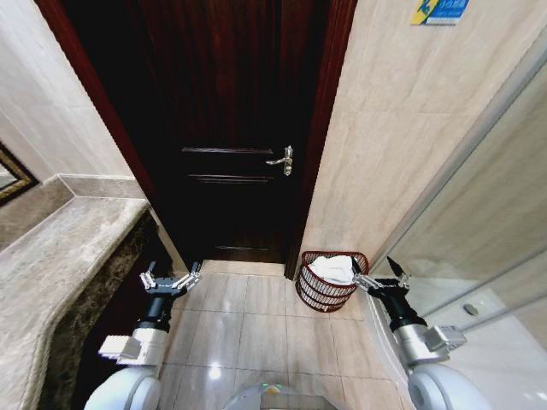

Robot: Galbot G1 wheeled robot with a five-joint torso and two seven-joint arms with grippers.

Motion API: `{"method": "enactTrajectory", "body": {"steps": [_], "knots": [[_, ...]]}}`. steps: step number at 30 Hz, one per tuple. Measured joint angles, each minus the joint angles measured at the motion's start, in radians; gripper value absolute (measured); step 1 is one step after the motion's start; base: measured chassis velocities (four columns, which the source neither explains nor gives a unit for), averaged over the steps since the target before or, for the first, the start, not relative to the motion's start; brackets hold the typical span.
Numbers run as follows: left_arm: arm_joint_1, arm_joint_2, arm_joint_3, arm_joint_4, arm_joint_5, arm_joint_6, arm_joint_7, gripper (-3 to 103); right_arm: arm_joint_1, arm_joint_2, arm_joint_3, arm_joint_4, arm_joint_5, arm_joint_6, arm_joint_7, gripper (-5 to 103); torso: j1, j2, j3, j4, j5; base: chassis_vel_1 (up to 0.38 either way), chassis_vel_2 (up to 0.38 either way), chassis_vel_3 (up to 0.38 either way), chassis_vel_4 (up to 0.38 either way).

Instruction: Discard the used towel into the hamper.

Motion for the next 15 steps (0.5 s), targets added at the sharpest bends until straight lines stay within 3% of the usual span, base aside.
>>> {"method": "enactTrajectory", "body": {"steps": [15], "knots": [[-0.006, 0.017, -0.002, 0.008, -0.014, 0.000, 0.000, 100, -0.008, 0.017, -0.018, 0.008, -0.027, 0.012, -0.006, 100, 0.035, 0.077, 0.042, 0.0000, 0.0000, 0.000, 0.000, 0.000, 0.000]]}}
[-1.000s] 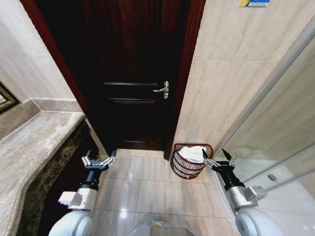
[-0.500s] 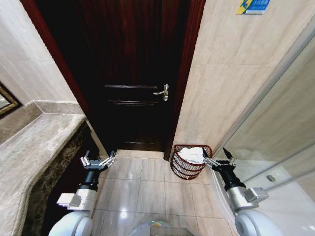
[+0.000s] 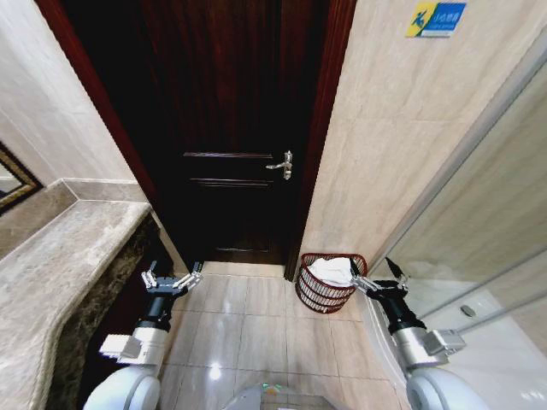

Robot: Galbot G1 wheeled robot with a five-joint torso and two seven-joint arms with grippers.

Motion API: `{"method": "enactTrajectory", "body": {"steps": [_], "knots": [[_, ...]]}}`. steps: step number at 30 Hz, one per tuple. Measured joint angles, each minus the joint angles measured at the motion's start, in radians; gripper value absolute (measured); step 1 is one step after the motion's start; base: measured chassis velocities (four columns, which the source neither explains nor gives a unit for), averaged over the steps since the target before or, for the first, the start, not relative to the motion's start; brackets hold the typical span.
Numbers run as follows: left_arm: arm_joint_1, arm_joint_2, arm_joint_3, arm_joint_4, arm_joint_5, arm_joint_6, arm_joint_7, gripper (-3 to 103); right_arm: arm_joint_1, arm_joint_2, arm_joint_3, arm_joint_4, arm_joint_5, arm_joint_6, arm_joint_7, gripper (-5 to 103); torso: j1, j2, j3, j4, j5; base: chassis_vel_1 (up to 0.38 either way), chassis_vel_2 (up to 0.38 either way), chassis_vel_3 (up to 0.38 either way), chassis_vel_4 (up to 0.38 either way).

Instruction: Discard the used towel into the hamper.

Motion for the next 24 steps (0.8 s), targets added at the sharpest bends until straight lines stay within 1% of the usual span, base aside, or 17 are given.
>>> {"method": "enactTrajectory", "body": {"steps": [2, 3, 6, 10, 21, 24], "knots": [[-0.003, 0.001, 0.001, 0.004, -0.001, 0.000, -0.002, 100, 0.000, 0.003, -0.004, 0.000, -0.004, 0.000, 0.000, 100, 0.007, 0.015, 0.008, 0.0000, 0.0000, 0.000, 0.000, 0.000, 0.000], [-0.003, 0.001, 0.001, 0.004, -0.001, 0.000, -0.002, 100, 0.000, 0.003, -0.004, 0.000, -0.004, 0.000, 0.000, 100, 0.007, 0.015, 0.008, 0.0000, 0.0000, 0.000, 0.000, 0.000, 0.000], [-0.006, 0.002, 0.009, 0.011, 0.002, -0.022, -0.018, 100, -0.003, 0.005, -0.003, 0.000, -0.005, 0.001, 0.000, 100, 0.016, 0.037, 0.021, 0.0000, 0.0000, 0.000, 0.000, 0.000, 0.000], [-0.005, 0.001, 0.015, 0.010, 0.005, -0.022, -0.033, 100, -0.013, 0.005, 0.005, 0.000, -0.004, 0.003, -0.012, 100, 0.021, 0.047, 0.027, 0.0000, 0.0001, 0.000, 0.000, 0.000, 0.000], [-0.014, -0.009, 0.017, 0.015, 0.014, -0.025, -0.036, 100, -0.017, -0.004, 0.008, 0.002, -0.001, 0.001, -0.024, 100, 0.021, 0.047, 0.027, 0.0000, 0.0000, 0.000, 0.000, 0.000, 0.000], [-0.013, -0.016, 0.017, 0.019, 0.015, -0.030, -0.042, 100, -0.016, -0.009, 0.009, -0.001, 0.001, 0.001, -0.025, 100, 0.019, 0.045, 0.025, 0.0000, 0.0002, 0.080, -0.097, -0.078, 0.102]]}}
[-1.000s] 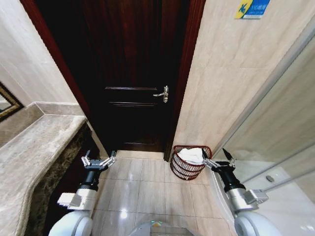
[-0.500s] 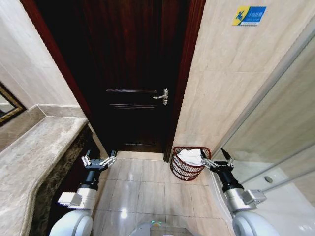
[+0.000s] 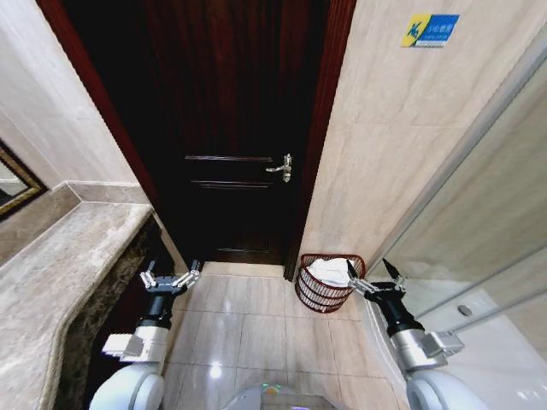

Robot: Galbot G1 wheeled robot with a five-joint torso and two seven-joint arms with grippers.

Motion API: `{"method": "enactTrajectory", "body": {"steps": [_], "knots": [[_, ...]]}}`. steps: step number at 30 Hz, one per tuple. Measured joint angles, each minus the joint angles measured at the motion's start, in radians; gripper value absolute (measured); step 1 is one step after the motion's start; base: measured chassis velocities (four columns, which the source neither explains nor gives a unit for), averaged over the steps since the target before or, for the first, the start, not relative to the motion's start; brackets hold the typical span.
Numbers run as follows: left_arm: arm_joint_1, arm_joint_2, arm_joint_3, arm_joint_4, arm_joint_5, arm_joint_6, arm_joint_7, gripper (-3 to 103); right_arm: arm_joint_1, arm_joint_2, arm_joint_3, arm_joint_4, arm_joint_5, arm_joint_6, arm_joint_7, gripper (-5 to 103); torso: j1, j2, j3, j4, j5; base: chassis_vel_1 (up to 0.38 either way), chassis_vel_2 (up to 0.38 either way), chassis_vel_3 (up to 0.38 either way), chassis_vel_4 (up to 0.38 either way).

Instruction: Discard the used towel into the hamper.

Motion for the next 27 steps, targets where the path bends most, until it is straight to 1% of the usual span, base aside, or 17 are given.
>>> {"method": "enactTrajectory", "body": {"steps": [9, 16, 24, 27], "knots": [[0.001, -0.002, -0.002, 0.003, 0.001, -0.008, -0.002, 100, 0.003, 0.000, -0.018, 0.001, -0.008, 0.000, -0.002, 100, -0.002, -0.004, -0.002, 0.0000, 0.0000, 0.102, -0.111, -0.101, 0.108], [-0.002, -0.003, -0.002, 0.017, 0.000, -0.010, -0.008, 100, -0.002, 0.009, -0.028, 0.002, -0.020, 0.001, -0.010, 100, -0.002, -0.007, -0.003, 0.0000, -0.0004, 0.072, -0.055, -0.076, 0.061], [-0.009, -0.001, -0.001, 0.023, -0.003, -0.010, -0.009, 100, 0.000, 0.013, -0.030, -0.008, -0.022, 0.007, -0.015, 100, -0.004, -0.008, -0.004, -0.0001, 0.0002, 0.100, -0.094, -0.096, 0.104], [-0.011, -0.003, -0.002, 0.030, -0.005, -0.011, -0.010, 100, 0.001, 0.015, -0.030, -0.010, -0.023, 0.008, -0.016, 100, -0.004, -0.008, -0.005, 0.0000, -0.0003, 0.122, -0.132, -0.111, 0.136]]}}
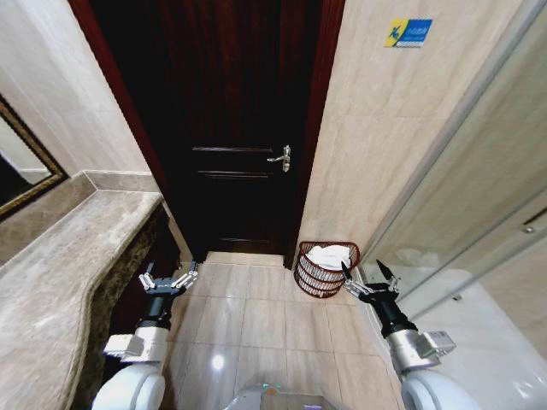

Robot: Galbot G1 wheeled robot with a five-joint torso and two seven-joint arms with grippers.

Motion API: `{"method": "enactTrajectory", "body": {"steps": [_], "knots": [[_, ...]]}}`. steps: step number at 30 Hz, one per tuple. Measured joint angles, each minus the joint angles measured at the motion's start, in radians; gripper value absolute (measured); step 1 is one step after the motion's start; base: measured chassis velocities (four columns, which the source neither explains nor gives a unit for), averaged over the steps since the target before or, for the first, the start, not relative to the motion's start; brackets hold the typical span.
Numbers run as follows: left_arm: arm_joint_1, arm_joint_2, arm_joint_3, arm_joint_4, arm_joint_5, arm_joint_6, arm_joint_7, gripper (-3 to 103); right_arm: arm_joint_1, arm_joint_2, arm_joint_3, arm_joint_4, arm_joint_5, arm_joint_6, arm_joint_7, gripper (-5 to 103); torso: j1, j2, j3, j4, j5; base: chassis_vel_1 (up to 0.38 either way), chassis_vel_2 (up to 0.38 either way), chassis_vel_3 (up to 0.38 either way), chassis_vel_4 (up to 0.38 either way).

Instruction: Discard the used towel into the hamper.

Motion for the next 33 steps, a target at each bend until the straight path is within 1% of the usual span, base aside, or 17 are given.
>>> {"method": "enactTrajectory", "body": {"steps": [3, 10, 15, 22, 29, 33], "knots": [[0.002, -0.005, -0.002, 0.012, 0.000, -0.014, 0.000, 100, -0.002, 0.001, -0.002, 0.000, -0.002, 0.003, 0.000, 100, 0.000, -0.001, 0.000, 0.0001, 0.0000, 0.110, -0.131, -0.107, 0.111], [0.001, -0.010, 0.000, 0.017, -0.001, -0.021, 0.004, 100, -0.004, -0.001, -0.009, -0.005, -0.006, 0.012, -0.001, 100, 0.000, -0.001, -0.001, 0.0000, 0.0000, 0.109, -0.107, -0.109, 0.102], [-0.013, -0.005, -0.001, 0.048, -0.003, -0.032, 0.006, 100, 0.006, -0.002, -0.017, -0.035, -0.010, 0.016, -0.001, 100, 0.000, -0.002, -0.001, -0.0001, 0.0002, 0.113, -0.107, -0.108, 0.101], [-0.011, -0.008, 0.001, 0.057, -0.004, -0.036, 0.012, 100, 0.005, -0.002, -0.027, -0.041, -0.020, 0.020, -0.001, 100, -0.001, -0.002, -0.001, 0.0001, 0.0002, 0.107, -0.119, -0.115, 0.117], [0.006, -0.006, -0.003, 0.054, -0.021, -0.041, 0.015, 100, -0.002, 0.012, -0.045, -0.036, -0.041, 0.027, -0.001, 100, -0.001, -0.002, -0.001, -0.0001, 0.0001, 0.141, -0.133, -0.147, 0.133], [0.009, -0.001, -0.004, 0.057, -0.023, -0.064, 0.014, 100, -0.002, 0.023, -0.053, -0.036, -0.053, 0.031, -0.001, 100, -0.001, -0.003, -0.001, 0.0000, 0.0002, 0.146, -0.144, -0.140, 0.147]]}}
